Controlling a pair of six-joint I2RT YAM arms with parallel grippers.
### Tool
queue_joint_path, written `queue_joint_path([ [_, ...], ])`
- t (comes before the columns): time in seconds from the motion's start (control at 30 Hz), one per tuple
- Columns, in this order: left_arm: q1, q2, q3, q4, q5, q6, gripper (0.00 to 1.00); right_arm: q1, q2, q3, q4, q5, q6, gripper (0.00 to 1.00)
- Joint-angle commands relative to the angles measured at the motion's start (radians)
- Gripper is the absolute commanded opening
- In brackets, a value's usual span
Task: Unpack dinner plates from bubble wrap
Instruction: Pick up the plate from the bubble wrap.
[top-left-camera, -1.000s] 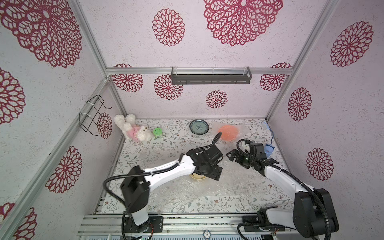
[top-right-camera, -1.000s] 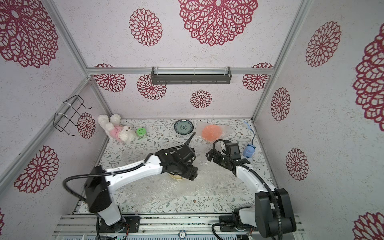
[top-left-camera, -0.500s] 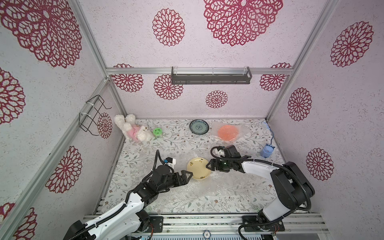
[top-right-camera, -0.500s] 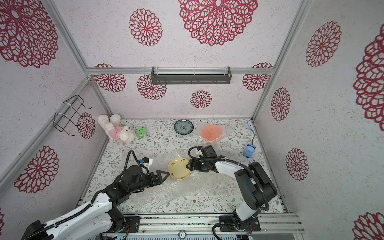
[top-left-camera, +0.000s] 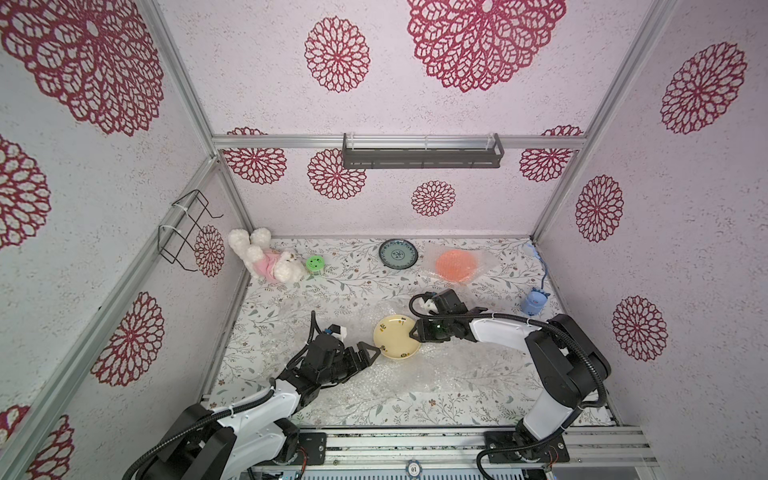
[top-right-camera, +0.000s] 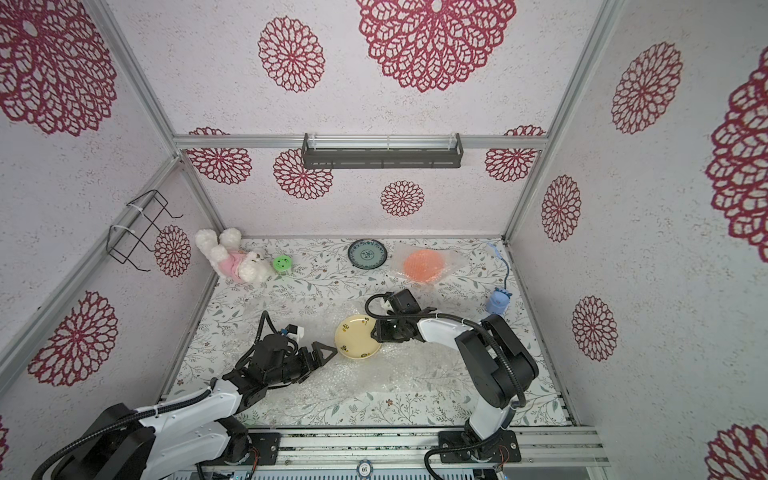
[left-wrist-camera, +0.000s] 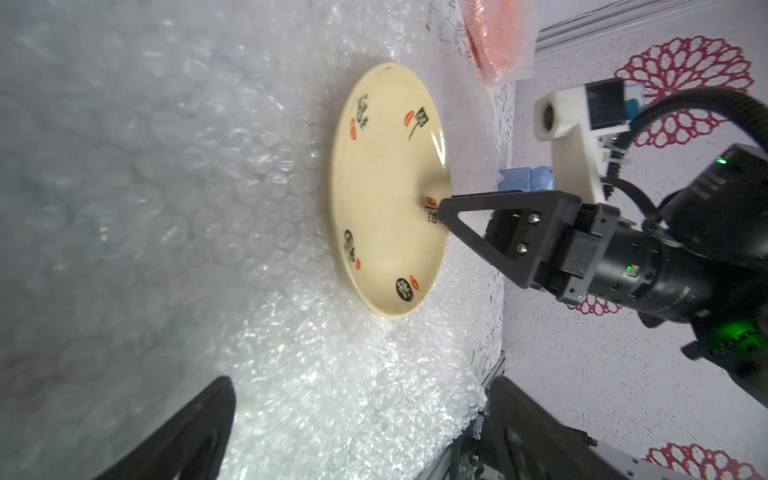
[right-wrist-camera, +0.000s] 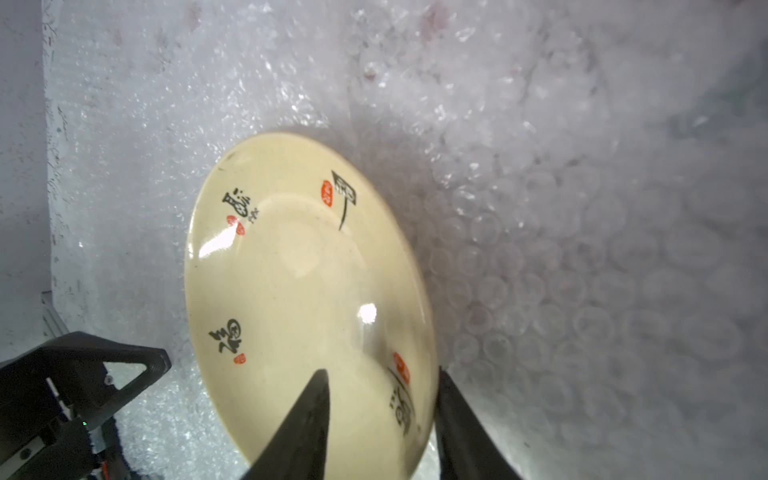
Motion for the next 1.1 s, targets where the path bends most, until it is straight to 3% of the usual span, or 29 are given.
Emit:
queue_joint_path([
  [0.0,0.009,0.036,0.020,-0.017,-0.016,-0.014,0.97,0.005,0.003,0.034,-0.024,0.027,-0.012,0.30],
  [0.17,0.009,0.118,0.061,-0.119,-0.053,0.002,0.97,0.012,0.012,0.054,-0.054,0.091,-0.026,0.23],
  [0.33,0.009,0.178,0.060,-0.065,-0.035,-0.009,0.97,0.012,0.041,0.068,-0.048,0.070,-0.024,0.21],
  [0.57,0.009,0.170,0.069,-0.087,-0.047,0.000,0.97,0.012,0.063,0.078,-0.043,0.063,-0.022,0.15],
  [0.8,0.008,0.168,0.098,-0.160,-0.074,0.037,0.97,0.008,-0.003,0.099,-0.070,0.028,-0.004,0.00],
  [1.07,0.010,0.176,0.138,-0.214,-0.081,0.070,0.97,-0.108,-0.072,0.156,-0.083,-0.024,0.085,0.00],
])
